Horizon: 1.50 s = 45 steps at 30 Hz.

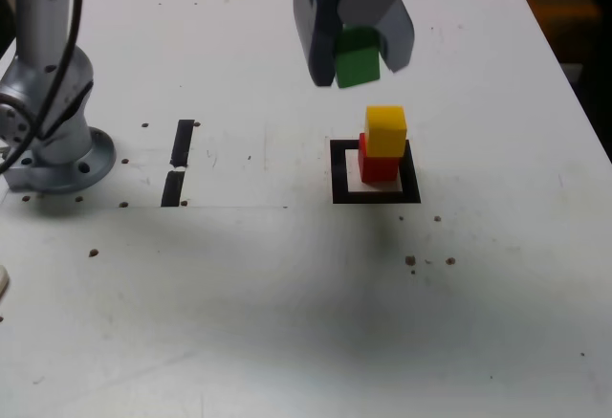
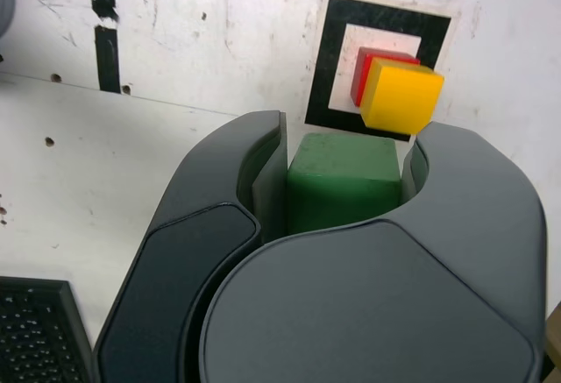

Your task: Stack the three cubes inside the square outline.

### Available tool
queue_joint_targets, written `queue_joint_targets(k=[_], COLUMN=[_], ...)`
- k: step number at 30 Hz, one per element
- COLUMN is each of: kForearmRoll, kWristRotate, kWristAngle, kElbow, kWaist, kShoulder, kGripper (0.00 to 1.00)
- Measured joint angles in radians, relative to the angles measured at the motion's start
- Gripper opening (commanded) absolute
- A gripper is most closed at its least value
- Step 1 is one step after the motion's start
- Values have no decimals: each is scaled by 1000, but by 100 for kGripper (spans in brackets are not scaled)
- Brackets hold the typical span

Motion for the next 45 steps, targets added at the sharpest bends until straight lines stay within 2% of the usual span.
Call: queue_joint_targets(k=[9,14,23,45], kForearmRoll=[-4,-8,-19,8], kWristRotate=[61,103,162,172], kWristAngle=[-12,-31,-43,-54], kElbow=[-81,-111,-110,-112], kWaist=[57,79,97,111], kShoulder=[127,198,234,249], kGripper=[32,32,32,35])
